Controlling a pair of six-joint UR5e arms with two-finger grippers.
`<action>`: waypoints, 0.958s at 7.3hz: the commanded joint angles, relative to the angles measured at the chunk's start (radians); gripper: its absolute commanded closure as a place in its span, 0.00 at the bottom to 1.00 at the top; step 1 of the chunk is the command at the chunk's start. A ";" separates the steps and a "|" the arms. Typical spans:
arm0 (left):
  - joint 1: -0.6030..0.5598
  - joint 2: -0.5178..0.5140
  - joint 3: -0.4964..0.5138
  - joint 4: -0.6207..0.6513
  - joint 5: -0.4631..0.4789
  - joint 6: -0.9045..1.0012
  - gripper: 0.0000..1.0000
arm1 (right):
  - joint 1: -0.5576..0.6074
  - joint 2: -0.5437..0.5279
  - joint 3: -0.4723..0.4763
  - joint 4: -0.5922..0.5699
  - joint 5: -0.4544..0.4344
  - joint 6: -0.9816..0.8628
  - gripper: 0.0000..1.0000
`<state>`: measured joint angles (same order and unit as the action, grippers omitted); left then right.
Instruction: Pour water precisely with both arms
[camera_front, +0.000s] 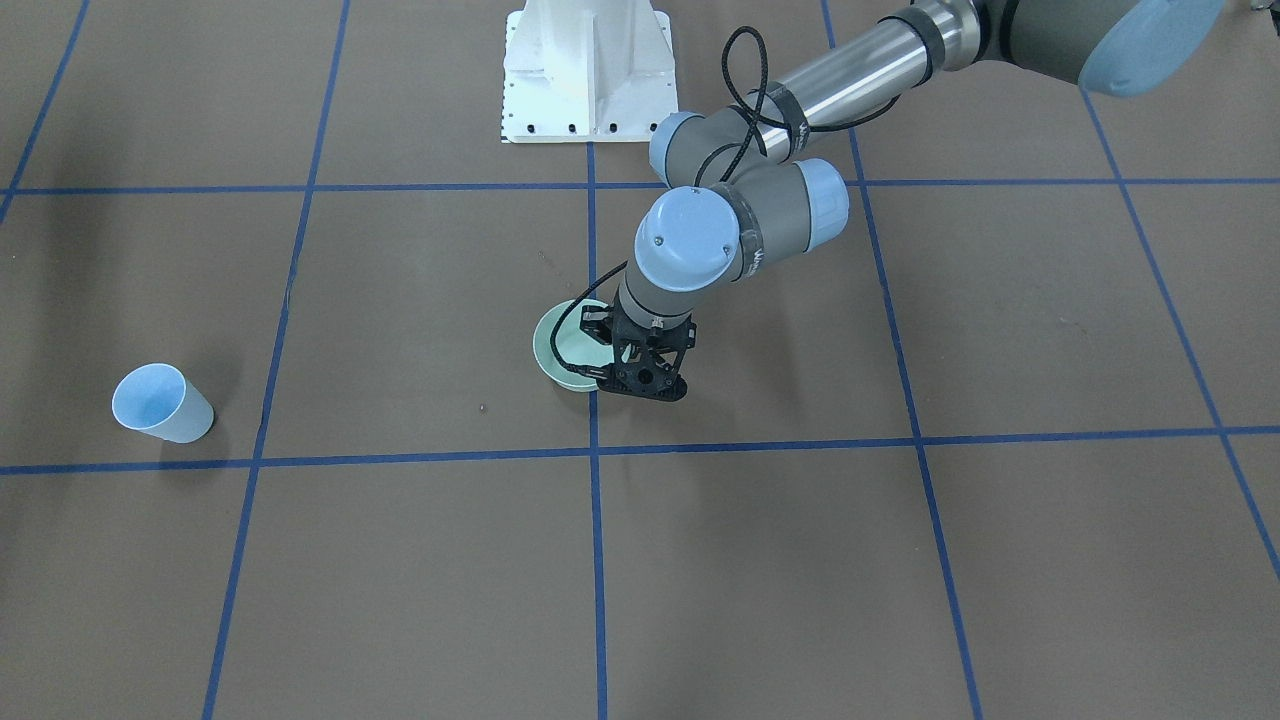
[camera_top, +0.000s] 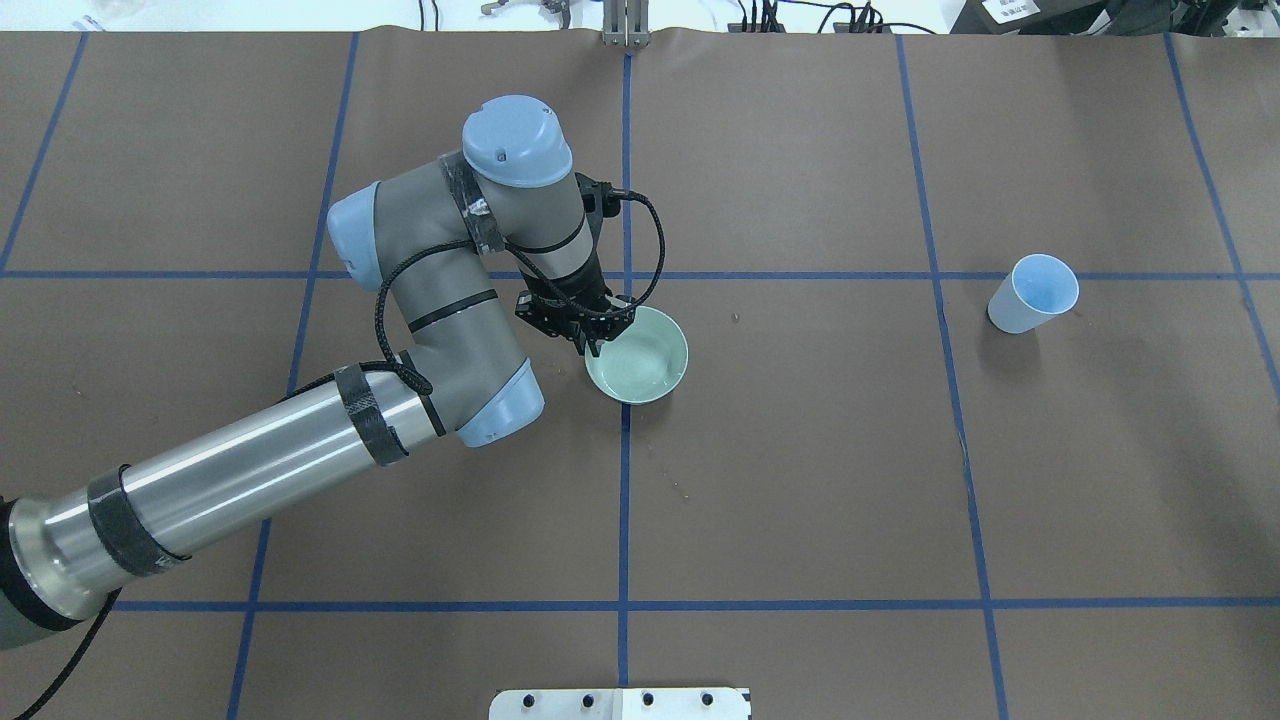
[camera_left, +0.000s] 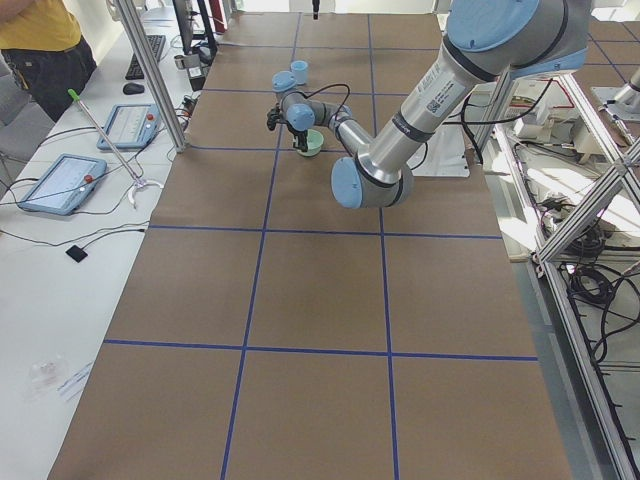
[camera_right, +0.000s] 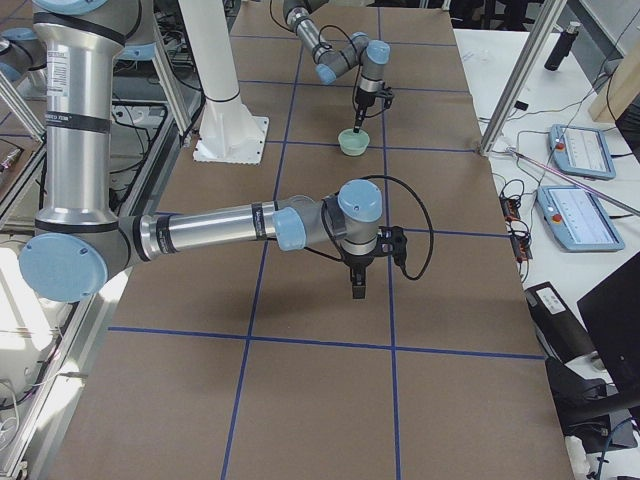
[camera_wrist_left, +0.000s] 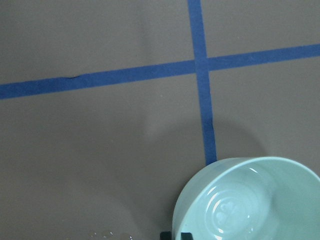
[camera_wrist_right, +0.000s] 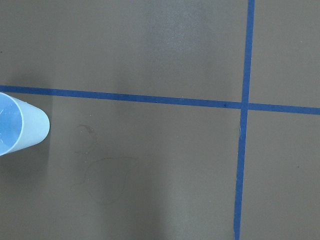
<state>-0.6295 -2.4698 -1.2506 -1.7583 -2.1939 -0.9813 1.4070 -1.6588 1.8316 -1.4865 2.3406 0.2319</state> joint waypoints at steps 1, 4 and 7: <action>-0.001 -0.001 -0.006 -0.001 0.002 -0.002 0.00 | 0.000 0.001 0.000 0.000 0.000 0.003 0.00; -0.165 0.014 -0.175 0.170 -0.033 0.007 0.00 | -0.011 0.001 0.034 -0.003 0.002 0.004 0.00; -0.377 0.326 -0.546 0.341 -0.040 0.329 0.00 | -0.077 -0.003 0.098 -0.003 -0.006 0.137 0.00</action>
<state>-0.9019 -2.2919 -1.6485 -1.4806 -2.2318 -0.8194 1.3679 -1.6590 1.8915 -1.4894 2.3412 0.2880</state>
